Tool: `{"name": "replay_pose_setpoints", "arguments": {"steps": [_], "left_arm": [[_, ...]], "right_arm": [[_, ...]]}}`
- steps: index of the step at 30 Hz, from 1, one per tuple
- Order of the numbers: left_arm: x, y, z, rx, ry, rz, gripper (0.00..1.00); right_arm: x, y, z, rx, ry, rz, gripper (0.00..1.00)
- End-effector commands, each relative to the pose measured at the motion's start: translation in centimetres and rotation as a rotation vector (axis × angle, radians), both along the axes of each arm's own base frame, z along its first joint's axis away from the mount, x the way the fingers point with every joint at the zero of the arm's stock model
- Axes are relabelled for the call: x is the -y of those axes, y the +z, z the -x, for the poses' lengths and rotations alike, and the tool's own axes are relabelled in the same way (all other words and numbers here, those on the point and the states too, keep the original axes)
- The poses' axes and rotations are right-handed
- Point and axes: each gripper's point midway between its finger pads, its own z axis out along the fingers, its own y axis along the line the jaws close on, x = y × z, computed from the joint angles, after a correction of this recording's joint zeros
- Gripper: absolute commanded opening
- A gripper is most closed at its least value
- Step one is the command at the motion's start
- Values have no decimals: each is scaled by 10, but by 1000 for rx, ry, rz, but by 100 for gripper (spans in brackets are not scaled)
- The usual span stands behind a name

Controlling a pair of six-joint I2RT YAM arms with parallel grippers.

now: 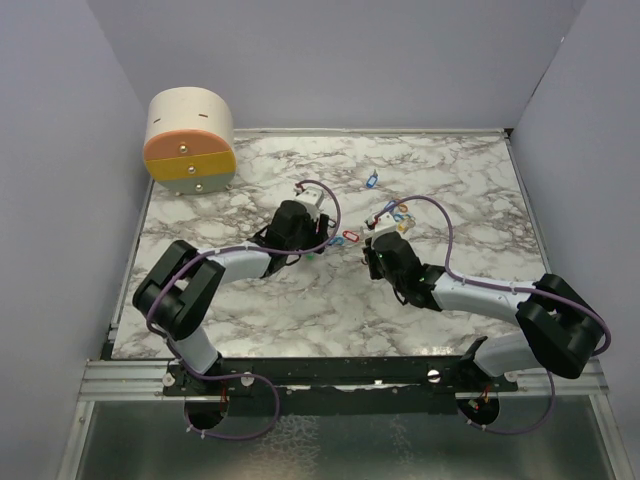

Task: Put the keys on the keyring

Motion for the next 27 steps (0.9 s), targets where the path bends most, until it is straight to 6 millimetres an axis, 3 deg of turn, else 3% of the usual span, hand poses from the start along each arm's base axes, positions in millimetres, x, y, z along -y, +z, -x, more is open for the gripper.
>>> {"name": "replay_pose_setpoints", "arguments": {"steps": [1,7,27], "left_arm": [[9,3,-6,33,-69,11,62],[11,-15,-5,-3,-98,-2,57],[2,-33,0,-28,-114,-7,48]], "right_arm": [[2,11,-5,45,-29,-25,1],[3,12,-4,47,-30,-25,1],[3,10,-4,43,-31,-20,1]]}}
